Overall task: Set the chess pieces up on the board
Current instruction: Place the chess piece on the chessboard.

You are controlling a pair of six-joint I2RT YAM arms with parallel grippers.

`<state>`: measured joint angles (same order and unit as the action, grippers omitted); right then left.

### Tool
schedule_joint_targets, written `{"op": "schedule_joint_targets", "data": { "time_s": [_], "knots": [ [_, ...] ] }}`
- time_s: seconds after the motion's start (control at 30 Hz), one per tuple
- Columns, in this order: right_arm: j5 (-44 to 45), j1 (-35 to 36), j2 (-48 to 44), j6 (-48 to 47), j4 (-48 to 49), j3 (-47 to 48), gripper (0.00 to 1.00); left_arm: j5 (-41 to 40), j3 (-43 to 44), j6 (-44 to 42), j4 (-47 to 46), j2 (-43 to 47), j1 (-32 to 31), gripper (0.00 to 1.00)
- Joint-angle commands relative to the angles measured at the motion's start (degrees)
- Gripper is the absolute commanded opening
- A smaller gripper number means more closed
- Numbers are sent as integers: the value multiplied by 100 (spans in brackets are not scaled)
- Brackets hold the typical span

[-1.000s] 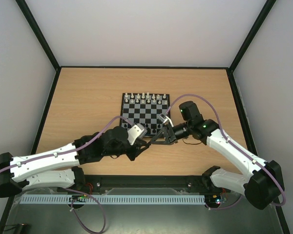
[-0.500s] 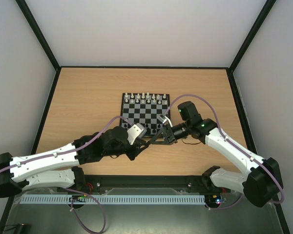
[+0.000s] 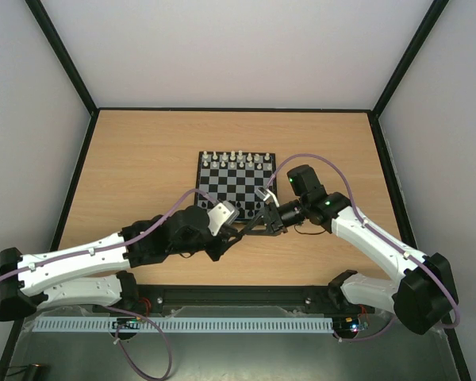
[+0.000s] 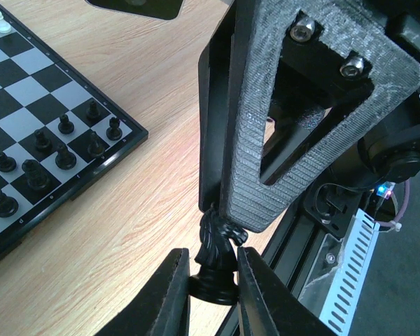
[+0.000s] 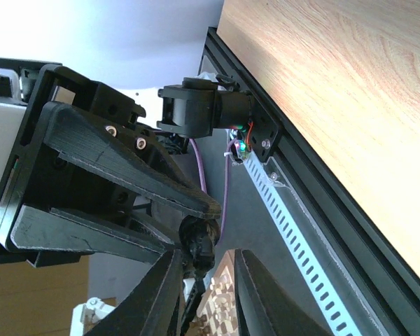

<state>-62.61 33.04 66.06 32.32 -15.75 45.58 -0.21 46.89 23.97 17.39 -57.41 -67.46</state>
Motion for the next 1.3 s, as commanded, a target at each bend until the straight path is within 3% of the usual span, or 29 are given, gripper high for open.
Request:
{"op": "schedule_joint_targets", "data": {
  "time_s": [0.0, 0.9, 1.1, 1.2, 1.27],
  "knots": [
    [-123, 36, 53, -37, -157, 153, 22, 21, 34, -100, -138, -79, 31, 16],
    [-90, 36, 86, -32, -157, 97, 17, 51, 122, -147, -239, -111, 33, 16],
    [-73, 36, 82, -32, -150, 101, 3, 48, 93, -140, -227, -164, 31, 16],
    [-57, 36, 82, -39, -157, 113, 2, 39, 74, -135, -203, -146, 31, 20],
    [-31, 36, 75, -48, -170, 131, 2, 14, 74, -106, -146, -132, 31, 31]
  ]
}}
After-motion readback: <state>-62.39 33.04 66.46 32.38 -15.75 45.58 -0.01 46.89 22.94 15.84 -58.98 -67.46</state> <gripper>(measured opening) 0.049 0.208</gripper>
